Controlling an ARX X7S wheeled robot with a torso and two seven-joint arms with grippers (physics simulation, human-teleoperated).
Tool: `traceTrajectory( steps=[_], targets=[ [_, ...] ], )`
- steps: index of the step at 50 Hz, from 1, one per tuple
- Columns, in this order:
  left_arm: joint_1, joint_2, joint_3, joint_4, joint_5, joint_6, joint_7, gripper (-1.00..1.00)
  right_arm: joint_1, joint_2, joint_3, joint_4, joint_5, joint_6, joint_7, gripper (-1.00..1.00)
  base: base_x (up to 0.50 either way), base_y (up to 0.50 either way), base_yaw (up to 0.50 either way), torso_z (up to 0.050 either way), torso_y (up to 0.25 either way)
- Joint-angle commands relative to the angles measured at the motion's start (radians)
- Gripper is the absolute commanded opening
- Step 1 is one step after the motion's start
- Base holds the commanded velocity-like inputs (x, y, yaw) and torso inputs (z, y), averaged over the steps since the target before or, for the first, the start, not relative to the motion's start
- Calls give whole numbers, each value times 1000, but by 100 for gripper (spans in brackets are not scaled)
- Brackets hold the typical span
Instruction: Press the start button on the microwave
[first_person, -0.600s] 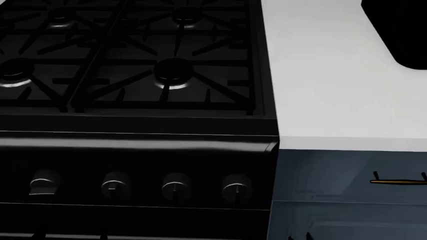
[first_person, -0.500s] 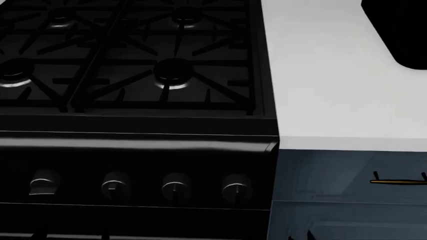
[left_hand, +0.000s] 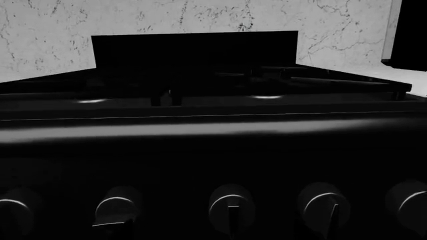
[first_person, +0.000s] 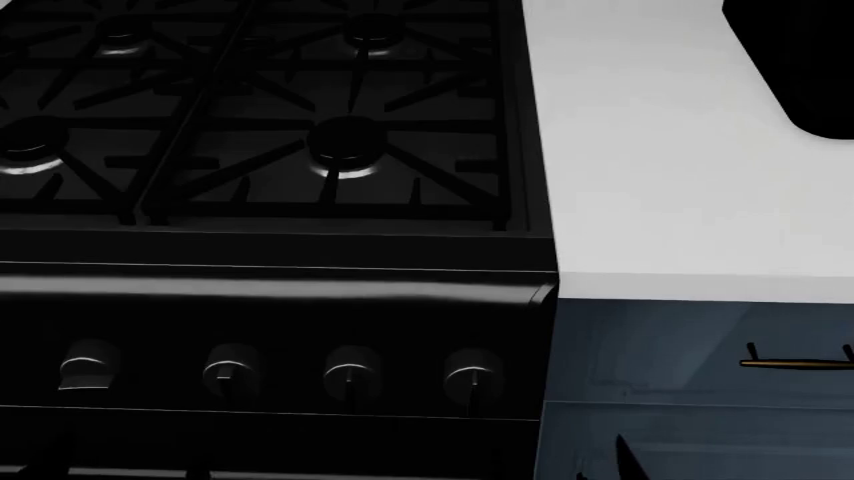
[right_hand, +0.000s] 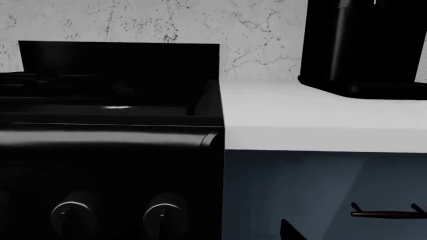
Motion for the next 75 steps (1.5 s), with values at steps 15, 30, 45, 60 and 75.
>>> traceTrajectory(
  steps=[15, 30, 45, 60, 75],
  targets=[
    [-259, -41, -48, 352, -199, -585, -35, 100, 203, 57, 15, -477, 64, 544, 48, 100, 0, 0, 0, 0, 0],
    [-394, -51, -55, 354, -241, -689, -48, 100, 378, 98, 35, -515, 120, 732, 27, 100, 0, 0, 0, 0, 0],
    [-370, -61, -56, 370, -258, -666, -45, 100, 364, 100, 21, -515, 141, 673, 17, 100, 263, 404, 0, 0, 0],
    [-367, -68, -44, 359, -260, -652, -52, 100, 358, 90, 18, -488, 175, 651, 14, 100, 425, -83, 0, 0, 0],
    [-360, -73, -37, 345, -268, -634, -52, 100, 344, 99, 5, -465, 183, 614, 13, 100, 415, -225, 0, 0, 0]
  ],
)
